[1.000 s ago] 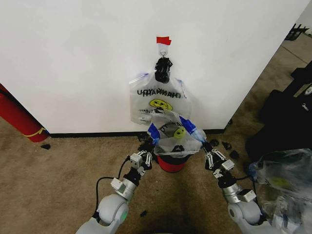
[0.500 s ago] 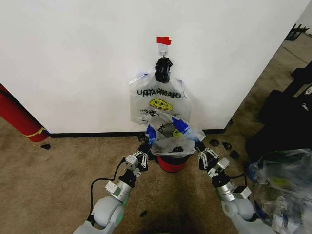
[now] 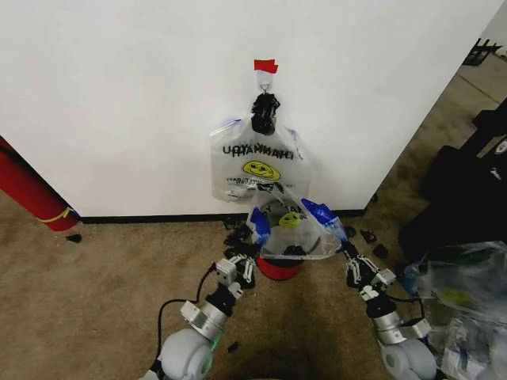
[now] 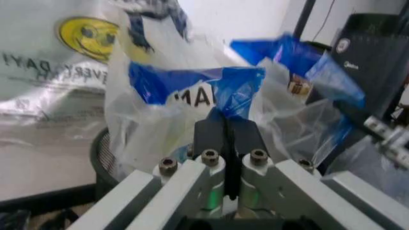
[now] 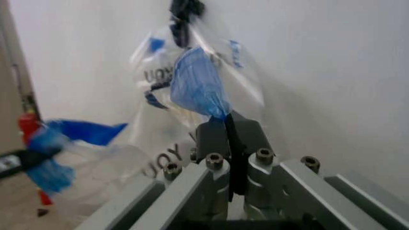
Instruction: Pick up the garbage bag from the wall and place it over the trash bin.
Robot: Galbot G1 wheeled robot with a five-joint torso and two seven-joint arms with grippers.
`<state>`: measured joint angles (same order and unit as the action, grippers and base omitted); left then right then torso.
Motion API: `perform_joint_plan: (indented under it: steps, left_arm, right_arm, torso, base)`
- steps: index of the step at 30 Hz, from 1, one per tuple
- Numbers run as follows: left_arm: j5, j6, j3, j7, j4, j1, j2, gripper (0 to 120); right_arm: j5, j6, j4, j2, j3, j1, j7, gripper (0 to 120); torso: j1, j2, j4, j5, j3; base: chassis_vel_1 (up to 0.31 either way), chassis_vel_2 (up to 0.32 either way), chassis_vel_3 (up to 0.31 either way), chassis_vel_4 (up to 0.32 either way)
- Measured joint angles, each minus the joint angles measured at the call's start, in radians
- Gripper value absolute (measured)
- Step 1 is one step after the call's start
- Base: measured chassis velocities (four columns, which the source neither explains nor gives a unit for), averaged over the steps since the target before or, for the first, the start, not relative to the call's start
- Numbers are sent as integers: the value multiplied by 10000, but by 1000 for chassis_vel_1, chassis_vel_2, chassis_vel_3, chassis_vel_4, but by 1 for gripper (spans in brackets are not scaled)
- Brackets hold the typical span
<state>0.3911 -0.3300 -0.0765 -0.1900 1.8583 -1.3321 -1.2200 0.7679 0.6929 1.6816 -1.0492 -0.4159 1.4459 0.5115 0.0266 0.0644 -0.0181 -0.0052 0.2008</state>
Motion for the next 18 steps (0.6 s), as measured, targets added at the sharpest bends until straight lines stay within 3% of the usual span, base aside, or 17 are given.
perform_joint_plan:
  steps: [7,18]
  left_arm:
    - [-189,29,27,191,-258,68,-98,0]
    - [-399,224,-354,856,-456,270,39,0]
  right_arm:
    - [721,-311,514,222,-331,204,548,0]
    - [256,-766,-313,280,-373,-121,-1035,0]
  torso:
    - [0,0,0,-2,0]
    - [0,0,0,-1,0]
  base:
    - [0,0,0,0]
    - [0,0,0,0]
